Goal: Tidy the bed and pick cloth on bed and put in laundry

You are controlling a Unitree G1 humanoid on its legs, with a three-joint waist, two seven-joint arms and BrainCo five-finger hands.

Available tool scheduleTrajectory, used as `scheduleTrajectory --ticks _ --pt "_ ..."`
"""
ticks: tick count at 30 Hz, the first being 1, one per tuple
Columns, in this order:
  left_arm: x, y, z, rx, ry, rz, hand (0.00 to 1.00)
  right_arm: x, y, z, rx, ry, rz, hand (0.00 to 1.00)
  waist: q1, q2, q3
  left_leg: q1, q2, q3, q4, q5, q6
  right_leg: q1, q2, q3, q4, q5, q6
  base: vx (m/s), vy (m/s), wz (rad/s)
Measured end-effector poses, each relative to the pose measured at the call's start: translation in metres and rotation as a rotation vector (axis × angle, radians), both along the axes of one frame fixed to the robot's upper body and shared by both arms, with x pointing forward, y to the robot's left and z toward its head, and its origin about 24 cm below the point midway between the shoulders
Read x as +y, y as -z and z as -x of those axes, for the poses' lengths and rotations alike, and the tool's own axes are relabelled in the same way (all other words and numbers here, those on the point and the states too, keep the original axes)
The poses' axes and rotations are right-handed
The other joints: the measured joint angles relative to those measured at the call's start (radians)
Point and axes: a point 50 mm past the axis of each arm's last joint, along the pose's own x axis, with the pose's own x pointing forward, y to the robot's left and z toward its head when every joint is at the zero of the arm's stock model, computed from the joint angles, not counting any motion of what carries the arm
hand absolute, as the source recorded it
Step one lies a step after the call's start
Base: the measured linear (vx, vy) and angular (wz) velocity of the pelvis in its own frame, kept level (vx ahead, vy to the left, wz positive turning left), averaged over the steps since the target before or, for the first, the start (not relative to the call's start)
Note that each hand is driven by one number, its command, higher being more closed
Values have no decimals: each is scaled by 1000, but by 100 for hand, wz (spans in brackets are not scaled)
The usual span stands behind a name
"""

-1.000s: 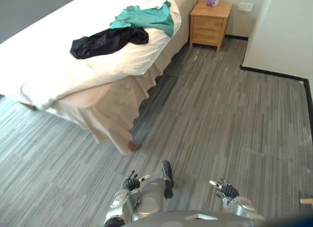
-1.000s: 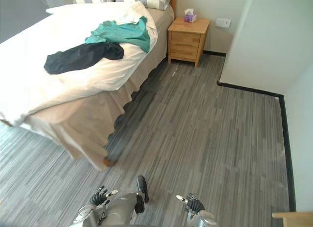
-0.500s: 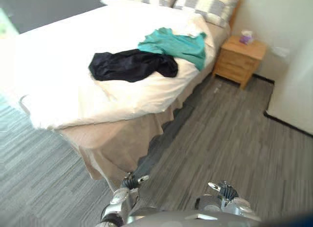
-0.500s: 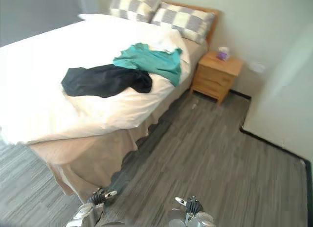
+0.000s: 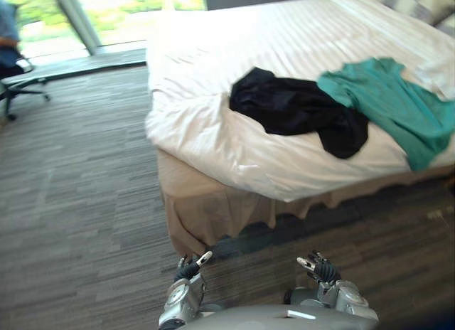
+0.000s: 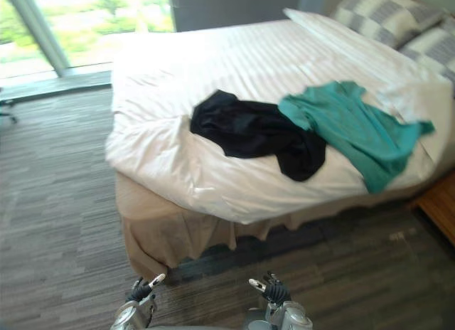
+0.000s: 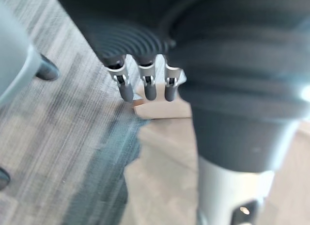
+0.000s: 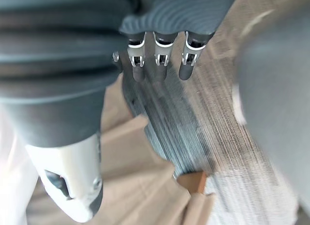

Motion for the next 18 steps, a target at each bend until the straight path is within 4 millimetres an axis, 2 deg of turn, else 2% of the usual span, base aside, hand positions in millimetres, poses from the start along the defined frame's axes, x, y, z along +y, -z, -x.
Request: scheduleTrajectory --ticks 1,3,5,7,9,14,15,16,18 --pt "-1 1 1 5 1 4 0 -1 0 -1 1 0 1 0 0 7 -4 2 -1 22 -13 2 0 3 2 -5 -7 0 0 29 -54 52" --pt "-4 5 9 43 12 15 0 -5 -1 -6 22 -11 4 0 0 43 -19 25 -7 46 -122 7 3 3 24 -12 -70 28 9 2 19 32" --pt "-1 7 14 64 33 1 0 0 2 -3 61 -17 -14 0 11 57 -18 28 -8 50 -153 8 5 6 34 -5 -119 68 13 -46 58 -13" --pt "3 9 17 79 35 -8 0 1 5 2 87 3 -27 0 25 44 -10 30 -22 72 -147 13 12 12 26 7 -149 93 18 -83 63 -27" --pt "12 8 20 82 33 -36 0 -3 5 3 95 47 -39 0 21 27 0 28 -45 72 -148 23 25 40 9 6 -196 123 29 -116 45 -3" --pt "15 5 14 48 -16 -63 0 -9 6 7 98 122 -52 0 16 31 2 14 -53 77 -166 29 35 40 -1 4 -244 167 37 -133 11 3" --pt "21 2 11 25 -97 -74 0 -10 6 7 104 133 -55 0 12 32 1 15 -52 84 -187 39 36 41 3 3 -268 188 33 -147 -11 -1" --pt "21 2 10 22 -103 -75 0 -10 6 8 105 133 -55 0 12 31 1 15 -53 85 -188 40 36 41 3 3 -269 189 32 -174 -27 -9" --pt "41 -12 -3 -66 -246 -124 0 -11 7 9 121 142 -60 0 16 32 1 15 -51 99 -203 56 35 39 7 3 -290 213 26 -134 -43 -14"
